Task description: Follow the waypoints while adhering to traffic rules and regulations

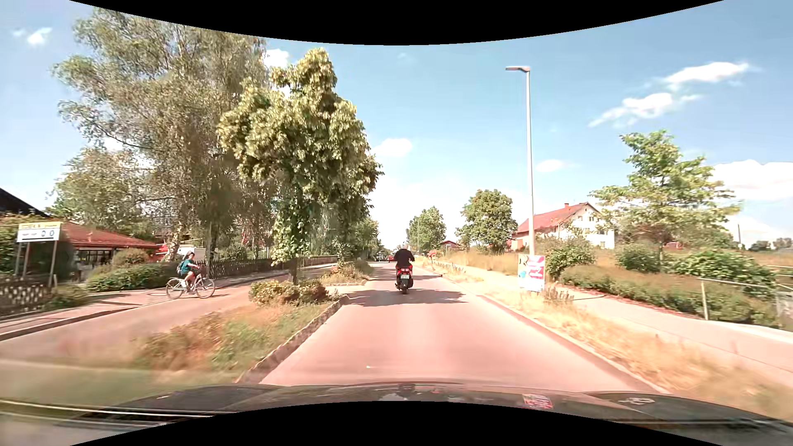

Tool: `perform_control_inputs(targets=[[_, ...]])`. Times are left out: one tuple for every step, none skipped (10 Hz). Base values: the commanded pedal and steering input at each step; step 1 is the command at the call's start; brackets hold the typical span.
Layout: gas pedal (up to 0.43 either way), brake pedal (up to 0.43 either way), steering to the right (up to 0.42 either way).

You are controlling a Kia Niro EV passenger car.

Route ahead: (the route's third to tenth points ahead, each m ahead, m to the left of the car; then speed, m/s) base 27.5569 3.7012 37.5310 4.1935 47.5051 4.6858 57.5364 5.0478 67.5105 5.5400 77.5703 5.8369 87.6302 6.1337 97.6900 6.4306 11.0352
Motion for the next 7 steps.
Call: perform_control_inputs(targets=[[0.177,0.012,-0.012],[0.177,0.012,-0.014],[0.177,0.012,-0.015],[0.177,0.012,-0.016],[0.189,0.012,-0.016],[0.189,0.012,-0.016],[0.189,0.012,-0.016]])
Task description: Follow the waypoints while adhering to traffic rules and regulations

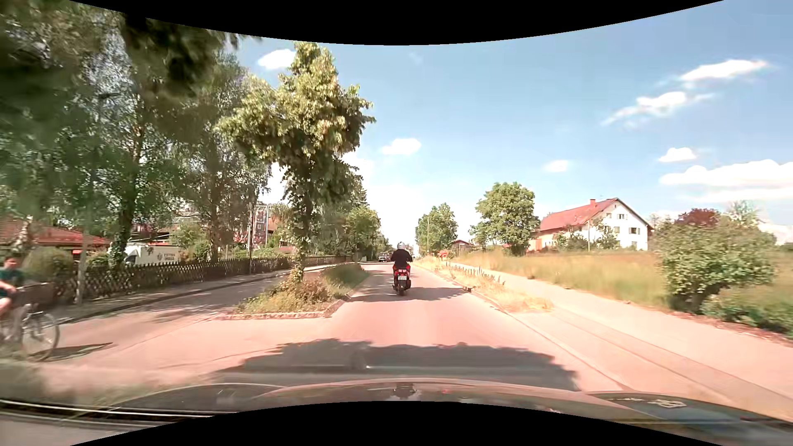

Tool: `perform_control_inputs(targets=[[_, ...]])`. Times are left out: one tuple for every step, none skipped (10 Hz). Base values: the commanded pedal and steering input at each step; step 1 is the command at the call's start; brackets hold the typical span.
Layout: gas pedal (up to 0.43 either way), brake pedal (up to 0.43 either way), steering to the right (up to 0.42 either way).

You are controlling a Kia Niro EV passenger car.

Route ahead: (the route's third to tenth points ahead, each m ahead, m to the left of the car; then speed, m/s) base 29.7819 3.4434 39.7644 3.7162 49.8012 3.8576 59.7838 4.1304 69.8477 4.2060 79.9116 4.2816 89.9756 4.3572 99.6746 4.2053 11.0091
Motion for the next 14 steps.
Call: perform_control_inputs(targets=[[0.197,0.012,-0.016],[0.197,0.012,-0.015],[0.22,0.012,-0.015],[0.22,0.012,-0.015],[0.22,0.012,-0.015],[0.22,0.012,-0.015],[0.22,0.012,-0.015],[0.22,0.012,-0.015],[0.22,0.012,-0.014],[0.22,0.012,-0.014],[0.209,0.012,-0.013],[0.169,0.012,-0.01],[0.157,0.012,-0.009],[0.157,0.006,-0.008]])
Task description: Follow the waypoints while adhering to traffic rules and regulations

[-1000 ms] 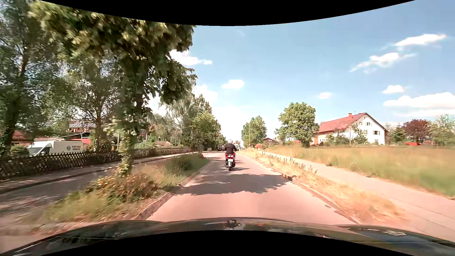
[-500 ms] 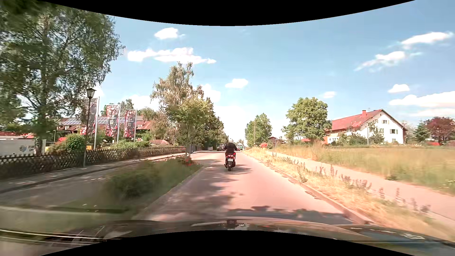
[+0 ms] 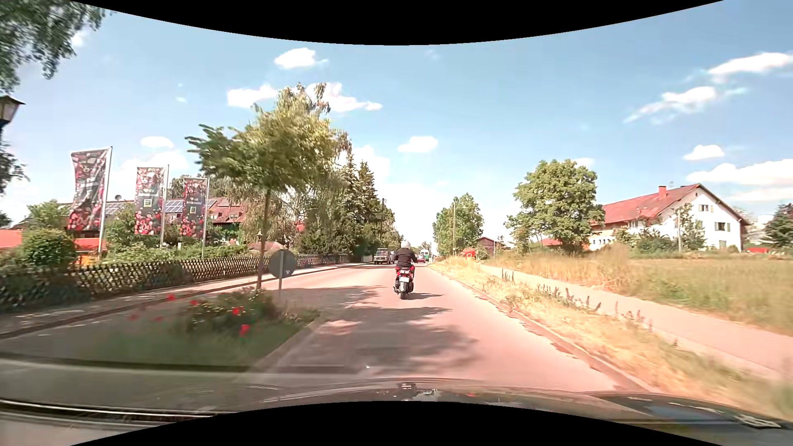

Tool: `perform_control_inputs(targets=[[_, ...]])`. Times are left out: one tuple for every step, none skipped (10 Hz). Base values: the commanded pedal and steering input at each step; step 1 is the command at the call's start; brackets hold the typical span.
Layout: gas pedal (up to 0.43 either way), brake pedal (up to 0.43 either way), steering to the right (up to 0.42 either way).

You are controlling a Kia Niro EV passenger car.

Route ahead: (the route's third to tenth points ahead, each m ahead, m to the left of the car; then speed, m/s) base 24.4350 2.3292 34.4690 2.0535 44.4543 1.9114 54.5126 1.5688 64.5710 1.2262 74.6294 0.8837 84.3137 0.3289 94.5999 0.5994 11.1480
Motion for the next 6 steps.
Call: perform_control_inputs(targets=[[0.15,0.012,-0.008],[0.15,0.012,-0.008],[0.15,0.012,-0.008],[0.15,0.012,-0.007],[0.15,0.012,-0.007],[0.157,0.012,-0.006]])
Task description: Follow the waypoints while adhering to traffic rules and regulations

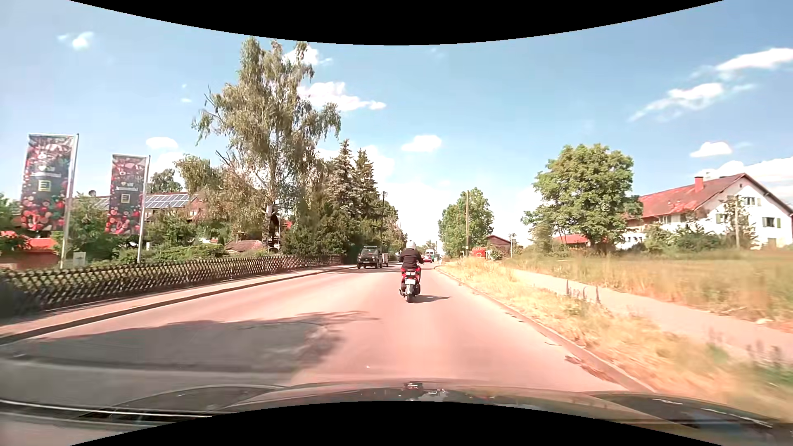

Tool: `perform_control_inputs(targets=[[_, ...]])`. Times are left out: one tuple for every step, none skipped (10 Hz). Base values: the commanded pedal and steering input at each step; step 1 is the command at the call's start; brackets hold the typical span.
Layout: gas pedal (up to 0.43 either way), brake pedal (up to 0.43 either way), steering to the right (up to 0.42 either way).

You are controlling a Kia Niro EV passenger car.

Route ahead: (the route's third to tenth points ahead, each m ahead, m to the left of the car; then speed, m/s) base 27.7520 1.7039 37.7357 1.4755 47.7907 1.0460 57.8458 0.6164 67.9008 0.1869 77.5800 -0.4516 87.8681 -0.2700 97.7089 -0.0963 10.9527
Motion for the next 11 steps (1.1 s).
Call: perform_control_inputs(targets=[[0.157,0.012,-0.004],[0.157,0.012,-0.004],[0.15,0.006,-0.003],[0.138,0.012,-0.002],[0.098,0.012,-0.002],[0.087,0.012,-0.001],[0.087,0.012,0.0],[0.087,0.012,0.003],[0.087,0.012,0.004],[0.087,0.012,0.004],[0.087,0.012,0.006]])
